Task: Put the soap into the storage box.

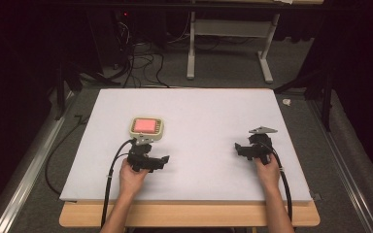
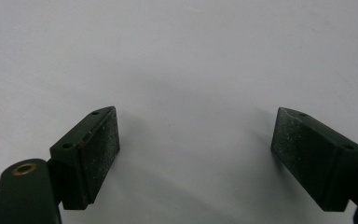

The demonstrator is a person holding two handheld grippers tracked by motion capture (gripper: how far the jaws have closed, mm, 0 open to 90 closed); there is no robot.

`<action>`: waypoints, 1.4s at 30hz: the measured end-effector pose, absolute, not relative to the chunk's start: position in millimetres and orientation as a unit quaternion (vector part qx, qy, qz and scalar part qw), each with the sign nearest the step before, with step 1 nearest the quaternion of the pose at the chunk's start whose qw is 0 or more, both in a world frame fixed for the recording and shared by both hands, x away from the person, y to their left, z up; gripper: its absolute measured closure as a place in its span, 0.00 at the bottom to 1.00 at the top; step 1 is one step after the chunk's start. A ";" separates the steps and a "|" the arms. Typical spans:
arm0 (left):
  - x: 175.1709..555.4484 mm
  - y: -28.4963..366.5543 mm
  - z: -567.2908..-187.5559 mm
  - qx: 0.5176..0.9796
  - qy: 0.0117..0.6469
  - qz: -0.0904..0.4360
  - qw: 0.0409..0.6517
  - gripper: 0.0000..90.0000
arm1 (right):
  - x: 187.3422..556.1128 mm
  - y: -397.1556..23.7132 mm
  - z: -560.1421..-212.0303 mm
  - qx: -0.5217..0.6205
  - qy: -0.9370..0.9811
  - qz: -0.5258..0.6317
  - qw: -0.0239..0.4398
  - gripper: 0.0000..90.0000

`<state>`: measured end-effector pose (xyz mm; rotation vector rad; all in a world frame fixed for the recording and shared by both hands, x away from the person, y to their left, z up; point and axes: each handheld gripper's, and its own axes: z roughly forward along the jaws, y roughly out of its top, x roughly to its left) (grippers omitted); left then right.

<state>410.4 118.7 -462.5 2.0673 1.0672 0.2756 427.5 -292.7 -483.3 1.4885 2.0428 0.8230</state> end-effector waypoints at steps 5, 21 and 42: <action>412.2 116.8 -466.0 0.816 0.419 0.121 0.380 0.17 | 427.5 -292.7 -483.3 0.544 0.746 0.301 0.240 0.18; 416.9 111.4 -474.7 0.817 0.419 0.136 0.371 0.17 | 427.5 -292.7 -483.3 0.544 0.746 0.301 0.239 0.18; 420.3 104.7 -485.7 0.824 0.411 0.166 0.353 0.17 | 427.6 -292.8 -483.3 0.544 0.746 0.301 0.239 0.18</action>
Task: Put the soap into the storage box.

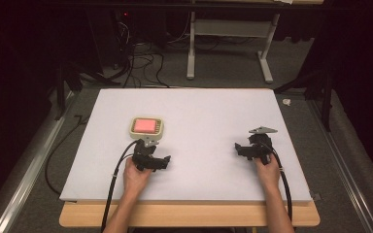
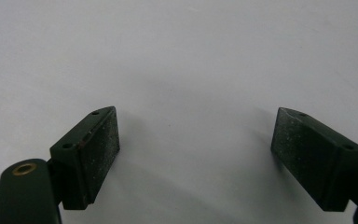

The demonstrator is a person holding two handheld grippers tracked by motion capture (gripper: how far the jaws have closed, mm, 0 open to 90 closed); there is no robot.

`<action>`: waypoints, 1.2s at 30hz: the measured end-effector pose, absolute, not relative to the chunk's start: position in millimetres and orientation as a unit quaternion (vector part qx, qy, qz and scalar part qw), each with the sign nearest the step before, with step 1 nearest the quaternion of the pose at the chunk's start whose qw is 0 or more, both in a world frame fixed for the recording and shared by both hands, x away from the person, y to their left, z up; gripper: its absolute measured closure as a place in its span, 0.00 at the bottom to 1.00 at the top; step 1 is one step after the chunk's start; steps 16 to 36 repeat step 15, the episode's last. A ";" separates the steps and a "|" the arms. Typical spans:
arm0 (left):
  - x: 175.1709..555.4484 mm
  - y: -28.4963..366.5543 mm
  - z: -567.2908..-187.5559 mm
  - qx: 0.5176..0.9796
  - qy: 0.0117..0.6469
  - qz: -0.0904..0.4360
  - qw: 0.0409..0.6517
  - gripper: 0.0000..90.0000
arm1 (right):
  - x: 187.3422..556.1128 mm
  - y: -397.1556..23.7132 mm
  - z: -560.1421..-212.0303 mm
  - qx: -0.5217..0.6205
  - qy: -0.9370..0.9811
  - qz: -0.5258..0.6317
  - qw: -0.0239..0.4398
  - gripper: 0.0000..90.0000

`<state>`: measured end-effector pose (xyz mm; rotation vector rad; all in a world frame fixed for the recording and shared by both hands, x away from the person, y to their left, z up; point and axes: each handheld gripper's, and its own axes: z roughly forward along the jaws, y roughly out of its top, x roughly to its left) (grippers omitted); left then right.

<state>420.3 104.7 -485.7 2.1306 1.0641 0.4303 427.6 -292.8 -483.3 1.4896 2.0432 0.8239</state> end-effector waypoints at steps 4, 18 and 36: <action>419.7 104.8 -487.3 0.820 0.412 0.170 0.359 0.16 | 427.5 -292.8 -483.3 0.544 0.746 0.301 0.239 0.18; 419.5 104.7 -487.6 0.821 0.412 0.170 0.358 0.16 | 427.6 -292.9 -483.4 0.543 0.746 0.302 0.238 0.18; 419.5 104.7 -487.6 0.821 0.412 0.170 0.358 0.16 | 427.6 -292.9 -483.4 0.543 0.746 0.302 0.238 0.18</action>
